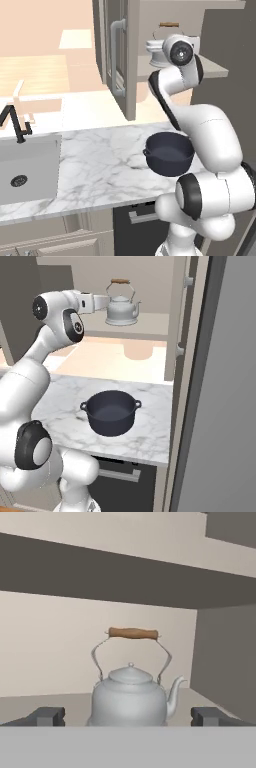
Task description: Pick the kettle from the cabinet and place it on a stove burner. Then pick the pot from the counter and place it on another stove burner. Finally, turn both burners on.
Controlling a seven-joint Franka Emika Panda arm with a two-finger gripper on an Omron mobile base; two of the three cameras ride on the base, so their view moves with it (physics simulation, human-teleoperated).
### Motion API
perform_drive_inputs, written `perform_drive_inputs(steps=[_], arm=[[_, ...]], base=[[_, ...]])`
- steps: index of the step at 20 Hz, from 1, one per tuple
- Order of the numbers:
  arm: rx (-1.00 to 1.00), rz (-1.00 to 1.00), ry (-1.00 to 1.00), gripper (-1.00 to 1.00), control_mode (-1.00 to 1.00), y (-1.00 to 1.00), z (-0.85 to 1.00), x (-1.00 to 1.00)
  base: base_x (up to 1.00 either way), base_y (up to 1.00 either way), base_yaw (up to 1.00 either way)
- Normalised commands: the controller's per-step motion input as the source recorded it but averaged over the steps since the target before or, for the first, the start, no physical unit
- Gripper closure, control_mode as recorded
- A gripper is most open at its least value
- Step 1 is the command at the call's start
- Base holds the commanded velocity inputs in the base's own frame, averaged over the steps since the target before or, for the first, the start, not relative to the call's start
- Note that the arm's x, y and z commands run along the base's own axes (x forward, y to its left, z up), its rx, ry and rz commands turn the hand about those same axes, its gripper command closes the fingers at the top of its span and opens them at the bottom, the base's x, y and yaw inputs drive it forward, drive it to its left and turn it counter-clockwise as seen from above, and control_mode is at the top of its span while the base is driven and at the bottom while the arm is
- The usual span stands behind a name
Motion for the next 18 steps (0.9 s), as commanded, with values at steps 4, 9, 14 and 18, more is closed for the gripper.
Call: perform_drive_inputs(steps=[4,9,14,18], arm=[[-0.03,-0.05,0.00,-1.00,-1.00,0.08,0.02,0.20],[-0.02,-0.02,0.00,-1.00,-1.00,0.02,0.00,0.22],[-0.01,0.00,0.00,-1.00,-1.00,0.00,0.00,0.26],[0.00,-0.01,0.00,-1.00,-1.00,0.00,0.02,0.26]], base=[[0.00,0.00,0.00],[0.00,0.00,0.00],[0.00,0.00,0.00],[0.00,0.00,0.00]])
